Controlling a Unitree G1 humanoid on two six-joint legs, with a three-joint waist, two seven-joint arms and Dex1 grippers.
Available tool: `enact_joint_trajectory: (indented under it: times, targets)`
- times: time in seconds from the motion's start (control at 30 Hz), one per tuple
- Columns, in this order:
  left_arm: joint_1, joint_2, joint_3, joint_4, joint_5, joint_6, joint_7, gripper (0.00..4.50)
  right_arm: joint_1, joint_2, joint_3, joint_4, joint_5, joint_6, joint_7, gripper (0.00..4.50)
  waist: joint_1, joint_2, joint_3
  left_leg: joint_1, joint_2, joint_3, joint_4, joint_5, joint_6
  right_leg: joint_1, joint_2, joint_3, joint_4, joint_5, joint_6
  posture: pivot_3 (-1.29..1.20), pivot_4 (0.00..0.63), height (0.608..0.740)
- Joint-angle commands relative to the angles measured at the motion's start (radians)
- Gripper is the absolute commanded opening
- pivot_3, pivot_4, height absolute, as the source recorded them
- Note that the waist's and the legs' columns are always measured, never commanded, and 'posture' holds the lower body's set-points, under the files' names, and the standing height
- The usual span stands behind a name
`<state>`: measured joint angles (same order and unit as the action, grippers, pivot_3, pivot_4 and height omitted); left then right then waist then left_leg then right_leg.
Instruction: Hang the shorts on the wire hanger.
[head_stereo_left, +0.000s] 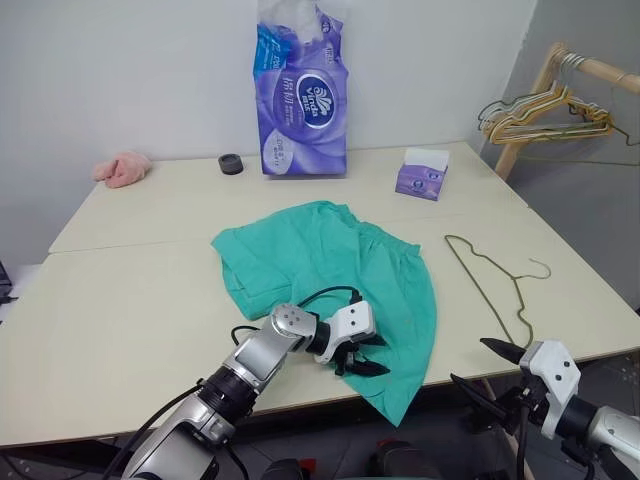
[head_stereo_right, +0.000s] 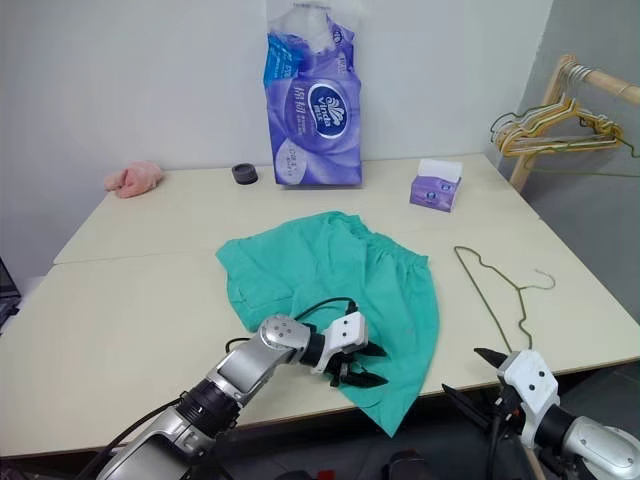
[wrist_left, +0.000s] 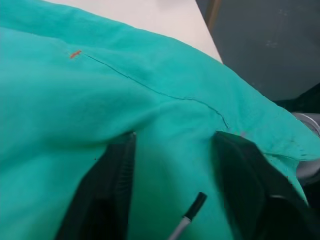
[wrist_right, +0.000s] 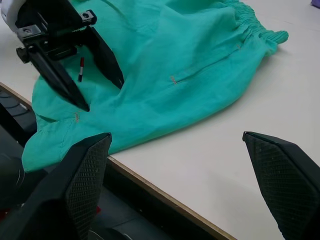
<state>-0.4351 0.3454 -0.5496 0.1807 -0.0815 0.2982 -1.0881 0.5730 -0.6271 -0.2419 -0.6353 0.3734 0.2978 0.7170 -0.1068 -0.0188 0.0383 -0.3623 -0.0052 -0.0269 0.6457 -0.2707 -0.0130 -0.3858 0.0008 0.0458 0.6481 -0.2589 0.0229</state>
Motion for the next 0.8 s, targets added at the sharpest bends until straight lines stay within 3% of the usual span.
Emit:
enact_joint_trajectory:
  times: [0.03, 0.17, 0.2, 0.33, 0.53, 0.8]
  targets:
    - [0.011, -0.001, -0.001, -0.002, 0.014, 0.009, -0.002, 1.34, -0.018, -0.011, -0.004, -0.047, 0.003, 0.009, -0.004, 4.50, -0.001, 0.000, 0.000, 0.000, 0.000, 0.000, 0.000, 0.000, 0.000, 0.000, 0.000, 0.000, 0.000, 0.000, 0.000, -0.23, 0.038, 0.740]
    - [0.034, 0.032, 0.007, -0.035, 0.002, 0.009, -0.030, 0.17, -0.052, -0.020, -0.002, -0.037, -0.012, 0.009, -0.006, 4.50, -0.004, 0.000, 0.000, 0.000, 0.000, 0.000, 0.000, 0.000, 0.000, 0.000, 0.000, 0.000, 0.000, 0.000, 0.000, -0.23, 0.037, 0.740]
    - [0.041, 0.041, 0.011, -0.046, -0.003, 0.013, -0.038, 0.08, -0.060, -0.020, -0.003, -0.032, -0.014, 0.008, -0.007, 4.50, -0.005, 0.000, 0.000, 0.000, 0.000, 0.000, 0.000, 0.000, 0.000, 0.000, 0.000, 0.000, 0.000, 0.000, 0.000, -0.22, 0.035, 0.740]
    - [0.074, 0.094, 0.038, -0.091, -0.023, 0.019, -0.066, 0.08, -0.094, -0.021, 0.000, -0.020, -0.017, 0.011, -0.004, 4.50, -0.006, 0.000, 0.000, 0.000, 0.001, 0.000, 0.000, 0.000, 0.000, 0.000, 0.000, 0.000, 0.000, 0.000, 0.000, -0.22, 0.032, 0.740]
    - [0.123, 0.248, 0.179, -0.100, -0.078, 0.035, -0.086, 0.08, -0.191, -0.063, 0.056, 0.027, -0.101, -0.037, 0.015, 4.50, -0.012, 0.001, 0.001, 0.001, 0.002, -0.001, -0.001, 0.000, 0.000, -0.001, 0.000, 0.000, 0.001, -0.001, 0.000, -0.20, 0.038, 0.740]
    - [0.109, 0.419, 0.345, 0.083, -0.083, -0.044, -0.092, 0.08, -0.491, -0.137, 0.254, 0.296, -0.386, -0.249, 0.015, 4.50, -0.007, 0.000, 0.003, 0.003, 0.001, -0.001, -0.001, -0.001, 0.000, -0.001, 0.000, -0.001, 0.001, -0.001, -0.001, -0.15, 0.043, 0.740]
